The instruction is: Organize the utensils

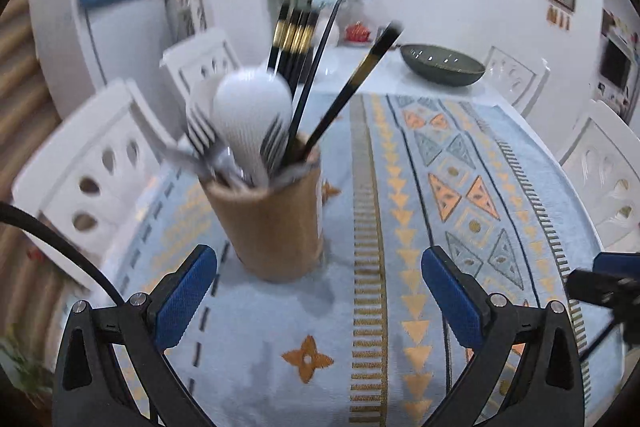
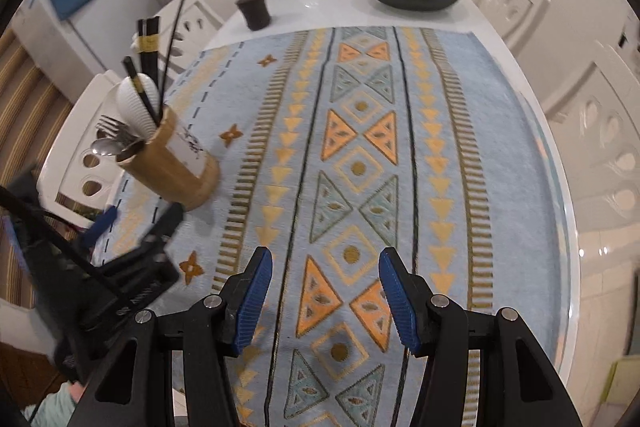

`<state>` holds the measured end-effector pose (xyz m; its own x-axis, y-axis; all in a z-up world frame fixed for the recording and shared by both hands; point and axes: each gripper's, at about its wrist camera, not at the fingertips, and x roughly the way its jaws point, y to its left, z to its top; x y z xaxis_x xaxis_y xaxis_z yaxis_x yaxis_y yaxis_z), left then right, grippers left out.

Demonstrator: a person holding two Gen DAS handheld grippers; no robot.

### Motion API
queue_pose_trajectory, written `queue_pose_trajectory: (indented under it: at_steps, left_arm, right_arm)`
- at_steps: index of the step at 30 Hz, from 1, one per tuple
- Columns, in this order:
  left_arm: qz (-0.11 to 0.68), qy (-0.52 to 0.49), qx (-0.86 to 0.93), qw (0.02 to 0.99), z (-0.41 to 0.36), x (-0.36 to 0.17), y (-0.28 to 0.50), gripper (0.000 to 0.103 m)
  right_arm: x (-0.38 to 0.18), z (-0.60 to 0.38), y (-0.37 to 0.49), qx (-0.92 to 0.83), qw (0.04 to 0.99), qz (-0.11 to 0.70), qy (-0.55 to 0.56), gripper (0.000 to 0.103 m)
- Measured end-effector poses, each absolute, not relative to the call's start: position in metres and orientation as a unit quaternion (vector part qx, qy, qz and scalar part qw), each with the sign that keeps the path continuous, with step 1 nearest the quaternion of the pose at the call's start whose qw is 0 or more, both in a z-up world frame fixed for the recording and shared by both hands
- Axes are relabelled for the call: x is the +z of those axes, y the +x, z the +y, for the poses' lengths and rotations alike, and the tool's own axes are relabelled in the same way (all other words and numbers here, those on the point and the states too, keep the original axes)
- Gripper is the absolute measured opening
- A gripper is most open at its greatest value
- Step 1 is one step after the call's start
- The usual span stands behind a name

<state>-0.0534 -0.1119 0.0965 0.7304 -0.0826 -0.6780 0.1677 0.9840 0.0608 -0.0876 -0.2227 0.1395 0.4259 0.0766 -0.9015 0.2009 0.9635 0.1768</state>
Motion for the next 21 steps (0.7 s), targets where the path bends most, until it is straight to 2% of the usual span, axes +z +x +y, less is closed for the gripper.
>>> queue_pose_trajectory:
  at_steps: [5,11,16,21]
  left_arm:
    - [0.354,0.051,-0.083,0.930,-0.121,0.112,-0.060,0.102]
    - [0.339,0.056,-0.081,0.936,-0.134,0.124,-0.066,0.102]
    - [0.358,0.046,-0.069,0.930,-0.133,0.118,-0.071,0.102]
    - [0.365,0.047,-0.053,0.928,-0.130,0.111,-0.074,0.102]
  right_arm:
    - [0.134,-0.223,-0.089,-0.072,0.829,0.552,0.061,0.054]
    - [0.145,-0.234,-0.095,-0.072,0.840,0.530,0.088,0.054]
    - [0.141,-0.239,-0.098,-0.071,0.840,0.529,0.097,0.054]
    - [0.137,-0.230,-0.098,-0.065,0.845,0.527,0.068,0.054]
